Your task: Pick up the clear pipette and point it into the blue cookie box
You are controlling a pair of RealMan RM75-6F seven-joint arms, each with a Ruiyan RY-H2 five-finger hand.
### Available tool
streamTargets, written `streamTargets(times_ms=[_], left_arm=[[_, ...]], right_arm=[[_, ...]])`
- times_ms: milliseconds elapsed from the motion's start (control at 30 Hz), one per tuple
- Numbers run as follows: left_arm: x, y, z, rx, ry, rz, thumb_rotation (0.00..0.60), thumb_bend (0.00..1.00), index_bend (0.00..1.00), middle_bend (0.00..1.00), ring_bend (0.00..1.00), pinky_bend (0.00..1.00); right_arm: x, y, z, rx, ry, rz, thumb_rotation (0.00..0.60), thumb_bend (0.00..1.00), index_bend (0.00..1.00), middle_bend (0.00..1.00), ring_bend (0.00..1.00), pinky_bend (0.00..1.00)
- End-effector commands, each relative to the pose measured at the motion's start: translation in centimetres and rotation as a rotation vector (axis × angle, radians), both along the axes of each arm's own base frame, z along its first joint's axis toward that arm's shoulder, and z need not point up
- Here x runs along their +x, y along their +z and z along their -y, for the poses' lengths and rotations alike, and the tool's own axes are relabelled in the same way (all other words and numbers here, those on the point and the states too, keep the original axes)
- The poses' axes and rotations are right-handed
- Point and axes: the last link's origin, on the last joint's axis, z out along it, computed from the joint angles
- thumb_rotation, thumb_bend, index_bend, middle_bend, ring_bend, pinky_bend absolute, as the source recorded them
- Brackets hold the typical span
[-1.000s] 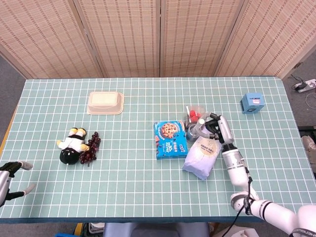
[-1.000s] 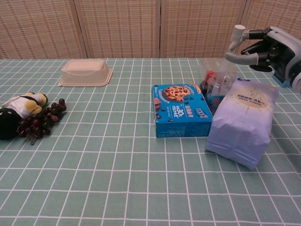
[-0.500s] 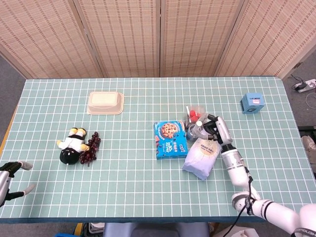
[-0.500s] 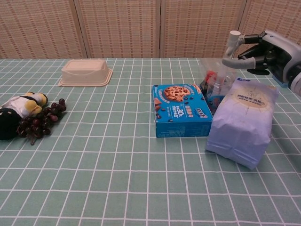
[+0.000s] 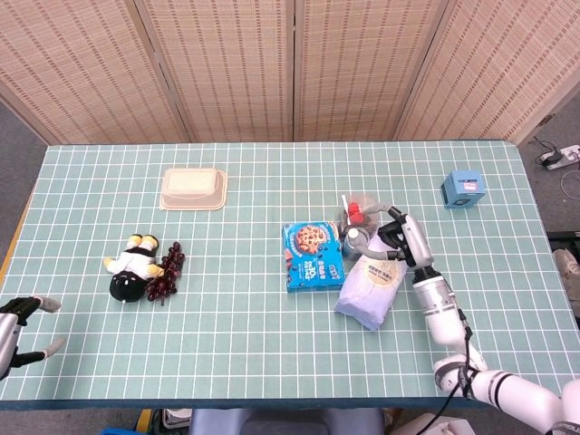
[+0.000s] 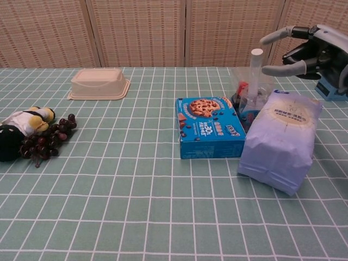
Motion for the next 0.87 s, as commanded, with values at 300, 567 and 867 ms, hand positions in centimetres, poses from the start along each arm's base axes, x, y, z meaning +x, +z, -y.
streamTargets(times_ms=[300,567,867], left_arm=[[0.0,-0.2,-0.1,-0.006,0.003,-0.011,0.600,0.15,0.48,0.43,0.35,0.49],[-0.1,-0.3,-0.3,0.003,0.000,-0.010,0.600,0.15,0.48,0.43,0.35,0.49],[0.5,-0.9,-0.1,0.010,-0.036,-0.029,0.600,0.15,0.48,0.43,0.35,0.49]], right_arm=[[-0.8,6.6,-5.8,-0.136,0.067,-0.483,0.600,0.00,0.17,0.91,0.99,1.00],[-2.6,10.0,-10.6,-0.233,-0.030,-0.857,0.600,0.00,0.22,0.68,0.73,0.87],[-5.7,11.8,-15.5,-0.258,-0.191,-1.049,0.600,0.00,0.22,0.53,0.49,0.57]])
